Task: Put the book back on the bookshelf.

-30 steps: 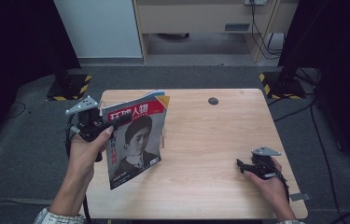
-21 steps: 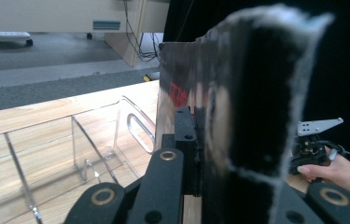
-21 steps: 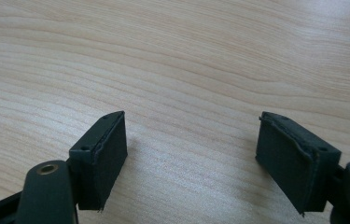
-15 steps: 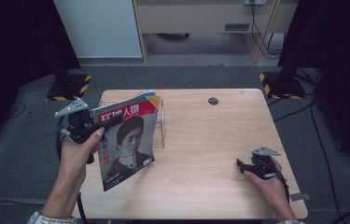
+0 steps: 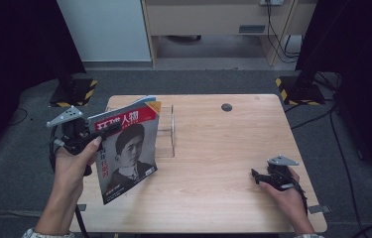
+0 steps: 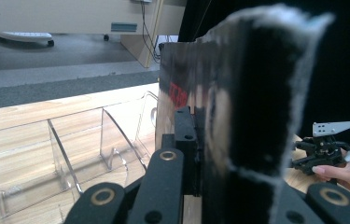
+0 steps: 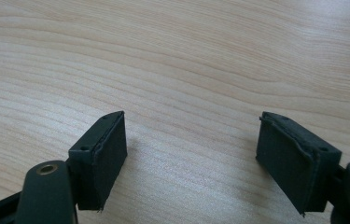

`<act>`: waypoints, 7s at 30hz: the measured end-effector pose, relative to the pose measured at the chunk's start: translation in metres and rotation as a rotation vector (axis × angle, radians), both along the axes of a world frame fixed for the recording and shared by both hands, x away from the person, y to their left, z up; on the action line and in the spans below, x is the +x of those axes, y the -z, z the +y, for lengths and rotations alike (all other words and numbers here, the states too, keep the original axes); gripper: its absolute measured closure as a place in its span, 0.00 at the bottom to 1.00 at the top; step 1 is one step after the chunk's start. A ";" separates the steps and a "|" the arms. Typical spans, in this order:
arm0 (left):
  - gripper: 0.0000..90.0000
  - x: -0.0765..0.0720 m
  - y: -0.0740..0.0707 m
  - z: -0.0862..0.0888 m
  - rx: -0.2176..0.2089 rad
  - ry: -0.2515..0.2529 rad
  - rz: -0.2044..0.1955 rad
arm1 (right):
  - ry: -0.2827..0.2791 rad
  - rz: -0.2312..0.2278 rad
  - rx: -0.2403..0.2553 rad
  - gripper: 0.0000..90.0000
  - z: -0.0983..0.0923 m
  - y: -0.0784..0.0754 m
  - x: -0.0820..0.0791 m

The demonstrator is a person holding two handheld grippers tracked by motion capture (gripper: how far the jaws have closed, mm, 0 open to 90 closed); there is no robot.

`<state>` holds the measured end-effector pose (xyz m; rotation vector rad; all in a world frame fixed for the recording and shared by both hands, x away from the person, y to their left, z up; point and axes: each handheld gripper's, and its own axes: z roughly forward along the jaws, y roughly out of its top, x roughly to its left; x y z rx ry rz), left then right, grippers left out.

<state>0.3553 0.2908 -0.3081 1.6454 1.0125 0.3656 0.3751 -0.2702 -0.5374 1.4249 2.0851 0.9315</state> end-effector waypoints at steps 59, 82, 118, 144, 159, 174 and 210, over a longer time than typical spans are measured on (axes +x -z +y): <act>0.96 -0.021 0.003 0.064 -0.022 -0.119 -0.010 | -0.001 0.000 0.000 0.27 0.000 0.000 0.000; 0.96 -0.024 0.008 0.086 -0.018 -0.184 -0.010 | -0.009 0.000 -0.001 0.27 0.000 0.000 0.000; 0.96 0.022 0.011 0.080 0.005 -0.287 -0.018 | -0.018 -0.003 -0.003 0.27 0.000 0.000 0.000; 0.96 0.042 0.019 0.075 -0.017 -0.336 -0.064 | -0.017 -0.001 0.000 0.27 0.000 0.000 0.000; 0.96 0.043 0.024 0.072 -0.036 -0.369 -0.106 | -0.019 -0.003 -0.001 0.27 0.000 0.000 0.000; 0.96 0.043 0.026 0.067 -0.035 -0.381 -0.138 | -0.019 -0.003 -0.001 0.27 0.000 0.000 0.000; 0.96 0.042 0.035 0.061 -0.042 -0.411 -0.181 | -0.024 -0.003 -0.003 0.27 0.000 0.000 0.000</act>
